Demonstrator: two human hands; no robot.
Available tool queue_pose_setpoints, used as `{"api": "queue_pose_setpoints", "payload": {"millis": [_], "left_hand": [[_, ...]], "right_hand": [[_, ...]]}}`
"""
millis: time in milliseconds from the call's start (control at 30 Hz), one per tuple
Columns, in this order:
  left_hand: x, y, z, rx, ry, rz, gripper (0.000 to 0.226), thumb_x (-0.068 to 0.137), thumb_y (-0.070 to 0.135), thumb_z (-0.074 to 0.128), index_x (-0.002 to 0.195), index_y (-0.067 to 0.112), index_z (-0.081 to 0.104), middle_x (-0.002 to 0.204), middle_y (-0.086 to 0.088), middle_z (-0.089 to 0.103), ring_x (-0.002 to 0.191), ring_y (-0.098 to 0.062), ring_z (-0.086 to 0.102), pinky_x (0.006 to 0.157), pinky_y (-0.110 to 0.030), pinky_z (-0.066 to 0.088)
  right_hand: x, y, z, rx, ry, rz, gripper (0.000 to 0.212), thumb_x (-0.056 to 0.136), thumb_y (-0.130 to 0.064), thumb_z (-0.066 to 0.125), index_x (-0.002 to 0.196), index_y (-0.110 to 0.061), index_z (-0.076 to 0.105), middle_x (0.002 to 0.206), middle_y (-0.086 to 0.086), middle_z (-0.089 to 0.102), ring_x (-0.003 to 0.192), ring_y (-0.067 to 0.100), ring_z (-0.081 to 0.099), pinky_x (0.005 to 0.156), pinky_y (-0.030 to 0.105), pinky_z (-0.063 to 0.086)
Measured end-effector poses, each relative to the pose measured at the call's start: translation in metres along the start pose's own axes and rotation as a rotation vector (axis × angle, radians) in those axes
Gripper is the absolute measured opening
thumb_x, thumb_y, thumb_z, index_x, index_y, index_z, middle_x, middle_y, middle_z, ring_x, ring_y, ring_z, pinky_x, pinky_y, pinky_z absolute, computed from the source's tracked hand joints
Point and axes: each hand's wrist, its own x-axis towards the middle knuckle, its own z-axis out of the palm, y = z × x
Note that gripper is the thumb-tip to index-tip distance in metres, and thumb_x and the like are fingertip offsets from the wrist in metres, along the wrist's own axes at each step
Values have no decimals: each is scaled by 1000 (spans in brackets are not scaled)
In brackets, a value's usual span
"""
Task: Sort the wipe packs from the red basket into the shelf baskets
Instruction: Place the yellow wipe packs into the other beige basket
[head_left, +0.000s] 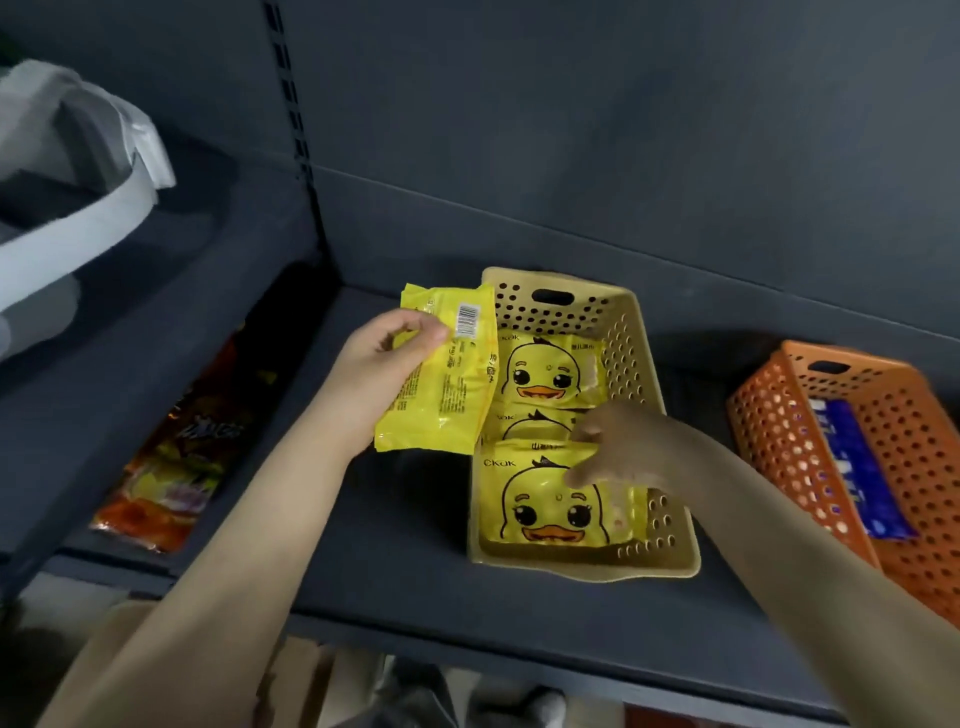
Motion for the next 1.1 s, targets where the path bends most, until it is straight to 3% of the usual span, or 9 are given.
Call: {"api": "queue_pose_setpoints", "payload": {"millis": [233,433,600,667,733,800,900,1000,1100], "left_hand": [[3,3,-5,19,-47,-13,4,86,35,69,88,32,72,97,7,72,93,-22,69,78,-41,56],[-3,5,-3,7,-71,30,6,87,32,67,92,32,71,95,8,72,88,-20,70,70,-38,57],[-10,17,0,-122,-46,55,58,91,25,65,129,61,41,129,2,54,106,-20,66,84,-45,56],[-15,25,4,-198,15,32,66,91,22,64,138,56,32,126,2,55,106,-19,66,85,-44,56],[-20,33,15,-243,70,63,48,93,24,61,136,38,44,121,1,62,104,-15,67,85,-39,56],[-28,42,34,-295,76,115,32,94,29,57,126,27,52,114,4,67,100,-13,68,83,-35,57],[-39,51,65,-320,28,194,21,95,35,53,114,26,56,106,4,69,97,-13,68,84,-35,56],[-40,56,80,-262,-16,202,37,91,53,46,117,28,56,112,4,69,104,-11,66,91,-36,51],[-38,63,79,-259,-107,117,72,79,74,27,126,27,55,124,6,65,122,-11,56,108,-36,38]], "right_hand": [[16,-15,-10,-204,-236,-244,67,85,-35,70,144,-20,41,150,-1,41,137,19,39,113,41,32],[22,-15,0,-218,-385,-233,66,87,-33,67,146,-24,37,152,1,38,139,26,36,113,50,30],[13,-7,2,-126,-247,-279,55,82,-41,72,132,-27,54,132,-2,59,118,17,57,103,40,44],[1,-1,-9,52,-61,-380,40,87,-41,66,122,-23,62,119,-1,68,103,12,64,94,35,51],[-9,1,-17,498,34,-348,41,95,-48,49,119,-17,62,109,7,72,92,16,70,82,32,57],[-17,-1,-20,902,-163,-194,63,94,-63,29,123,-14,56,102,16,73,87,26,73,72,32,59],[-20,-4,-15,1187,-517,-177,88,87,-77,12,131,-15,56,113,20,69,88,27,71,72,32,59],[-24,0,-16,1448,-523,-172,77,91,-69,28,128,-10,60,111,19,68,77,21,71,66,26,59],[-22,11,-15,1639,-306,-170,44,90,-37,58,124,-9,61,113,15,66,74,17,69,53,22,56]]}}
